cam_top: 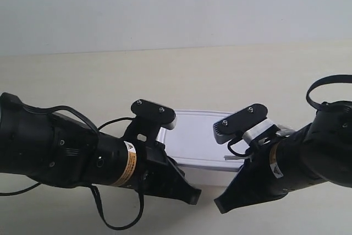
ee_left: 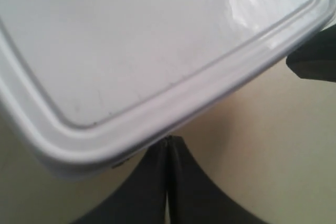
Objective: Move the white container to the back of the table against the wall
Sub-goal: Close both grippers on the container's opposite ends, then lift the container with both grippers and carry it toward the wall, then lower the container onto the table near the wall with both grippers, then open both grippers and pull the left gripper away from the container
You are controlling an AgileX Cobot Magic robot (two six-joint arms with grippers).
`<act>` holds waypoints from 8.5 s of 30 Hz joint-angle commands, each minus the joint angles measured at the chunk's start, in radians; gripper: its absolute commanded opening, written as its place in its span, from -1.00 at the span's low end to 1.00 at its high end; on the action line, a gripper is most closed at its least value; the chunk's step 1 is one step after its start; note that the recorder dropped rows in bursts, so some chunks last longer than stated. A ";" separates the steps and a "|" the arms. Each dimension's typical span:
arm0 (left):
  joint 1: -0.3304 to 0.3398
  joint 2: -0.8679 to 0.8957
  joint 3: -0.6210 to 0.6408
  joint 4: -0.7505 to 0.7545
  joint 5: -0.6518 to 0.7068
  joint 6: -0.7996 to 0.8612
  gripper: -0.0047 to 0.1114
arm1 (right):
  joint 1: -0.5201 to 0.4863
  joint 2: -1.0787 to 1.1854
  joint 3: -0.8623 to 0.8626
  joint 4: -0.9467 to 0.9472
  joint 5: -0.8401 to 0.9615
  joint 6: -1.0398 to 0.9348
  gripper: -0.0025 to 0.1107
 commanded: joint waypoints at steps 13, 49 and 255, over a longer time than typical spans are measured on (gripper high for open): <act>-0.003 0.076 -0.075 0.006 0.054 0.023 -0.92 | 0.004 0.092 -0.074 -0.206 -0.001 0.182 -0.96; 0.110 0.145 -0.195 0.031 0.032 0.158 -0.92 | 0.004 0.242 -0.213 -0.753 0.159 0.483 -0.96; 0.315 0.292 -0.545 0.080 0.085 0.017 -0.92 | -0.310 0.865 -1.167 -0.894 -0.160 0.549 -0.96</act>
